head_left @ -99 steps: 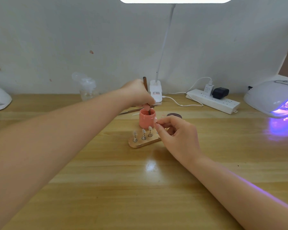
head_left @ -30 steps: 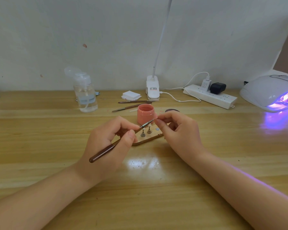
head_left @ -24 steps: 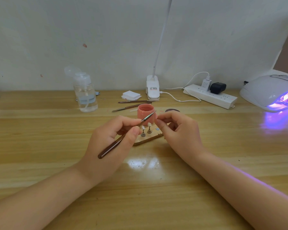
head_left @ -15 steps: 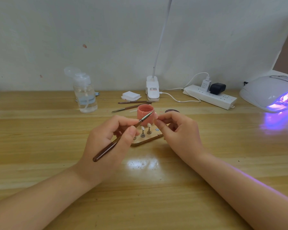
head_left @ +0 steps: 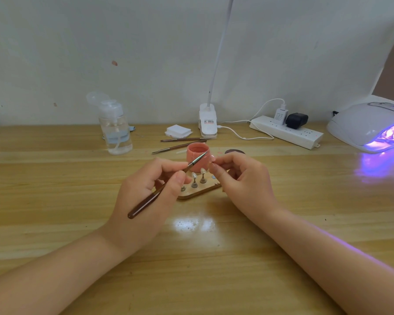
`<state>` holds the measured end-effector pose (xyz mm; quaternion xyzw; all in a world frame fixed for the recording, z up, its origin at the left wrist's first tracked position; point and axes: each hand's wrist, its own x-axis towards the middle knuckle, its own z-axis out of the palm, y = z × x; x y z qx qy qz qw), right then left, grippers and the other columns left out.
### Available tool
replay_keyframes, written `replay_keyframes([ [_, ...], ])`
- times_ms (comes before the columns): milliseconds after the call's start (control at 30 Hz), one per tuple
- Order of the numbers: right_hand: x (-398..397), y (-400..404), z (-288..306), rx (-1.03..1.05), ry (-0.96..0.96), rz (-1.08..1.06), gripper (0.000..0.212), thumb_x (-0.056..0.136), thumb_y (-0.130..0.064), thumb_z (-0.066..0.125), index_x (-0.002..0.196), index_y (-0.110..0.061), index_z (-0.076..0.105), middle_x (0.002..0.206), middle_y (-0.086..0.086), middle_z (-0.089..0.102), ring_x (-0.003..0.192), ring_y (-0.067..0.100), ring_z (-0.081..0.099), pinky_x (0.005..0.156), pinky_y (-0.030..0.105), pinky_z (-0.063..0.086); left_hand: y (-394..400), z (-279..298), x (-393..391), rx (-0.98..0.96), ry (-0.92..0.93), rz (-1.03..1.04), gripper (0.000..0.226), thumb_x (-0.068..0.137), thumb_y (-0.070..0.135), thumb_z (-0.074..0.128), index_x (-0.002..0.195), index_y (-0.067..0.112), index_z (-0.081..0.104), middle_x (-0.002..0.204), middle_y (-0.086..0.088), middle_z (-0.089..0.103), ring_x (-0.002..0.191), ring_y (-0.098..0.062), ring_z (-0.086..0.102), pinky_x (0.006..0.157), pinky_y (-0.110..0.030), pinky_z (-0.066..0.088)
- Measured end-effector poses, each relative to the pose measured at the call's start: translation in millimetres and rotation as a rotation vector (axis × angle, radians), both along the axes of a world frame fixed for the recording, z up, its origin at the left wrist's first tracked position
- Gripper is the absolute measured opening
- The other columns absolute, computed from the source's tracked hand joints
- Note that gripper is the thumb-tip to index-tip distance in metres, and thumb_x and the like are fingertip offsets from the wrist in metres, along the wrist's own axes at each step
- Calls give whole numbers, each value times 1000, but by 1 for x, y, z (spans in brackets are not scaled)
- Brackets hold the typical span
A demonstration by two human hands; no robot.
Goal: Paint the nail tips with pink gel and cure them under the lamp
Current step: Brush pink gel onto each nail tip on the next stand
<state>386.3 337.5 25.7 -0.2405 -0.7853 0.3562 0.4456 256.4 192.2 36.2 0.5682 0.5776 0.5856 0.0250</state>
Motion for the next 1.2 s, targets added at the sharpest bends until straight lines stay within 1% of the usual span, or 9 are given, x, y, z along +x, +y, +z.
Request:
replay_keyframes([
  [133, 0, 0, 0, -6, 1, 0, 6, 86, -16, 71, 91, -15, 72, 79, -3, 71, 62, 28, 59, 64, 45, 53, -2, 0, -1, 15, 34, -36, 18, 88, 28, 50, 93, 22, 67, 80, 6, 72, 79, -10, 68, 71, -30, 53],
  [233, 0, 1, 0, -12, -1, 6, 8, 86, -17, 71, 93, -14, 72, 81, -3, 72, 64, 29, 60, 65, 48, 53, -2, 1, 0, 29, -23, -35, 17, 89, 31, 50, 95, 28, 65, 83, 7, 72, 81, -10, 69, 72, -25, 54],
  [367, -1, 1, -1, -11, 18, -3, 6, 86, -16, 71, 92, -16, 72, 83, -3, 72, 65, 29, 62, 64, 47, 53, -2, -1, 2, -11, -16, -25, 18, 87, 34, 51, 92, 27, 66, 82, 7, 72, 79, -13, 68, 71, -32, 52],
  [467, -1, 4, -2, 18, 47, -52, 8, 87, -16, 71, 91, -22, 70, 76, -11, 70, 59, 22, 60, 63, 43, 53, -4, 0, 1, 32, 27, -6, 15, 87, 29, 49, 89, 28, 64, 76, 10, 70, 75, -7, 66, 68, -17, 48],
  [700, 1, 7, -1, 66, 105, -85, 12, 88, -17, 70, 97, -24, 70, 80, -11, 70, 61, 21, 60, 63, 46, 54, 2, -5, -3, 48, -248, 29, 13, 89, 25, 53, 90, 25, 65, 78, 4, 71, 79, -4, 65, 74, -12, 46],
  [867, 2, 5, 0, 20, 71, -67, 8, 85, -18, 73, 87, -25, 70, 70, -9, 69, 58, 23, 60, 61, 43, 54, 4, -5, -4, 41, -308, 38, 15, 88, 23, 53, 88, 23, 68, 75, 4, 71, 79, -4, 65, 76, -10, 46],
  [967, 3, 5, 0, 8, 35, -40, 2, 85, -17, 72, 85, -19, 72, 69, -10, 68, 56, 20, 57, 59, 37, 52, 5, -5, -5, 32, -390, 61, 16, 86, 26, 54, 85, 25, 70, 75, 4, 71, 81, -7, 67, 85, -26, 51],
  [1067, 3, 7, -1, 21, -32, -50, 7, 83, -22, 73, 76, -23, 72, 66, -9, 66, 48, 6, 44, 55, 22, 37, 6, -3, -6, 22, -553, 45, 19, 82, 27, 56, 76, 32, 73, 75, 7, 71, 79, -7, 67, 90, -48, 53],
  [1200, 4, 11, -3, 30, -180, -118, 14, 81, -30, 73, 67, -30, 70, 53, -6, 52, 51, 6, 41, 57, 29, 37, 8, -1, -4, 18, -651, 22, 31, 92, 13, 57, 72, 30, 74, 77, 8, 70, 76, -6, 67, 90, -55, 53],
])
